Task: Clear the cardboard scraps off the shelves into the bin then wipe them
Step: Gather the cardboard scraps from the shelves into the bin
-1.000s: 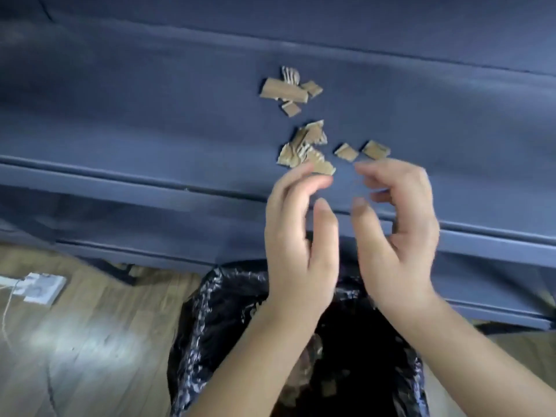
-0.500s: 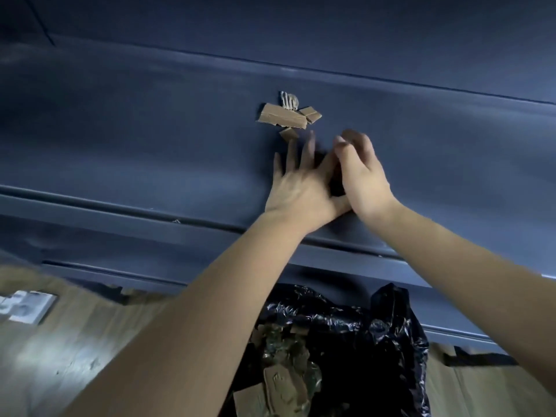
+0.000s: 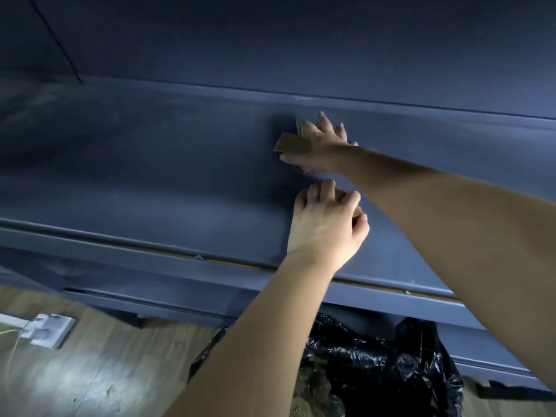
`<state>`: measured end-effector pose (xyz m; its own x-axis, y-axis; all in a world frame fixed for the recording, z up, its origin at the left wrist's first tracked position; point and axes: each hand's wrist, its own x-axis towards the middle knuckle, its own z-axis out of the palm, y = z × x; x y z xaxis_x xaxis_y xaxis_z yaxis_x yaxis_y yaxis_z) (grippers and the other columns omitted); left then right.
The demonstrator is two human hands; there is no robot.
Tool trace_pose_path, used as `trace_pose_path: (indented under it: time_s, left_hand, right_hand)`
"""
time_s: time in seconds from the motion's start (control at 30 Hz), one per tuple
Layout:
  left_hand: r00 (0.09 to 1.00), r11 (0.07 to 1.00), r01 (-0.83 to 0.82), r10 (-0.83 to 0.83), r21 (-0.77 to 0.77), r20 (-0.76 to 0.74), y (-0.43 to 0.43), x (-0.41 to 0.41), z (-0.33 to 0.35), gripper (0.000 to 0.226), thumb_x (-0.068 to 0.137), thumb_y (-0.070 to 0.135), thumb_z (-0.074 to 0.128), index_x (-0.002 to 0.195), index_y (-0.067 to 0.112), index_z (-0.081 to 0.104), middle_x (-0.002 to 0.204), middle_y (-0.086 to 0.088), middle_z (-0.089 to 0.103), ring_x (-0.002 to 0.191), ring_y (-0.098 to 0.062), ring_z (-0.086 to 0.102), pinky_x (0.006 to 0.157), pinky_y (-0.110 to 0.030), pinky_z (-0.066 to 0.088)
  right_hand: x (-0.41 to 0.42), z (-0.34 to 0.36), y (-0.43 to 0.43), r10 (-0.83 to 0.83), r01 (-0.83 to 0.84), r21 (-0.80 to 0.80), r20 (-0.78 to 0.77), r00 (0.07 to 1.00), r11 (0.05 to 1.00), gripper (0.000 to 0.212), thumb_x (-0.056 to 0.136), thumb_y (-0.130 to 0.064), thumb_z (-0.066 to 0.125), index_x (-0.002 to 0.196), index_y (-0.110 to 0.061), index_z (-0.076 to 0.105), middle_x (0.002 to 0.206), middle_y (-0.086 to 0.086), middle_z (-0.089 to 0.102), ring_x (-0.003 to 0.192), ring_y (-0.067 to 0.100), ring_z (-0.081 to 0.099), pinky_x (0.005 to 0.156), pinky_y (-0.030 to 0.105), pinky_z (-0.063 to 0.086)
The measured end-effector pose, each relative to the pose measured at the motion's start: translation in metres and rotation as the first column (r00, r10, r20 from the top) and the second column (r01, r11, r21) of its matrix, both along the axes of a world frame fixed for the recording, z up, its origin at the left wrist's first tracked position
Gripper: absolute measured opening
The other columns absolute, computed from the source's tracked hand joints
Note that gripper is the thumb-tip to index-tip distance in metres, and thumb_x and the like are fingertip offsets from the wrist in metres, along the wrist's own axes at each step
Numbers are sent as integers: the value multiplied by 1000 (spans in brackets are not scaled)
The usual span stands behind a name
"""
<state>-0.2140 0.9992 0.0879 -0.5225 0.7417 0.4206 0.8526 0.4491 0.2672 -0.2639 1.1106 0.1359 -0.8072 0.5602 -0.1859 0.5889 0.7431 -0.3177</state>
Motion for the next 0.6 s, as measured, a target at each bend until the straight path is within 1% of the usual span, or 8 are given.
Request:
trace_pose_path:
  time_s: [0.07,0.13,0.2,0.33,0.43,0.5,0.57,0.6]
  left_hand:
    - [999,1000,-22,21,-11,-37,-2,3,2,14,57,28,66,65,16,63,66,-9,60,59,-29,56,54,-26,35]
    - [999,998,-45,44,-43,-33,-3,4,6,18,53,28,68,67,17,63,64,-9,58,56,-27,52,54,-26,27]
    - [998,997,-60,59,-53,-23,-3,5,7,18,52,30,64,66,18,62,63,-7,58,55,-26,52,53,-25,26]
    - [999,999,-15,13,-42,-30,-3,6,7,17,52,30,57,61,16,62,56,-7,57,43,-25,50,51,-20,26]
    - [1000,999,-7,7,-35,-6,-2,8,10,17,50,31,56,54,15,60,48,-5,54,34,-24,47,49,-16,22]
    - [1000,999,-26,26,-20,7,-3,7,14,19,58,30,59,57,11,61,52,-7,58,38,-26,53,49,-13,15]
    - [998,1000,-11,13,-29,69,-4,7,17,20,80,24,54,76,7,62,76,-13,65,61,-31,58,47,-18,9]
    - [993,999,14,-8,-43,119,-3,7,14,19,86,25,49,82,8,59,87,-13,65,68,-31,54,47,-19,10]
  right_hand:
    - [-3,-8,3,37,-38,36,37,999,999,83,80,-67,48,146,-39,8,159,-7,-5,145,34,-7,113,54,7]
    - [-2,-12,4,62,-62,105,-1,998,993,72,81,-67,45,144,-39,21,157,-6,14,143,32,9,111,46,14]
    - [-2,-11,3,91,-82,169,-49,995,982,60,85,-62,45,137,-35,36,147,3,32,134,31,24,105,44,22]
    - [4,-8,-3,145,-131,280,-31,989,951,43,93,-42,43,130,-21,43,134,13,38,126,34,31,99,45,30]
    - [9,-5,-6,209,-197,355,4,978,914,35,95,-26,39,128,-18,45,131,16,42,123,37,36,97,45,36]
    - [10,-2,-8,231,-213,405,4,973,889,33,93,-18,39,125,-16,49,128,17,49,118,39,44,95,42,40]
    - [14,-2,-8,265,-252,495,45,963,832,31,92,-9,40,120,-11,52,122,18,56,110,40,53,88,37,45]
    - [17,-3,-9,288,-288,539,88,954,791,29,91,-6,41,118,-7,52,120,19,58,107,39,56,83,35,45]
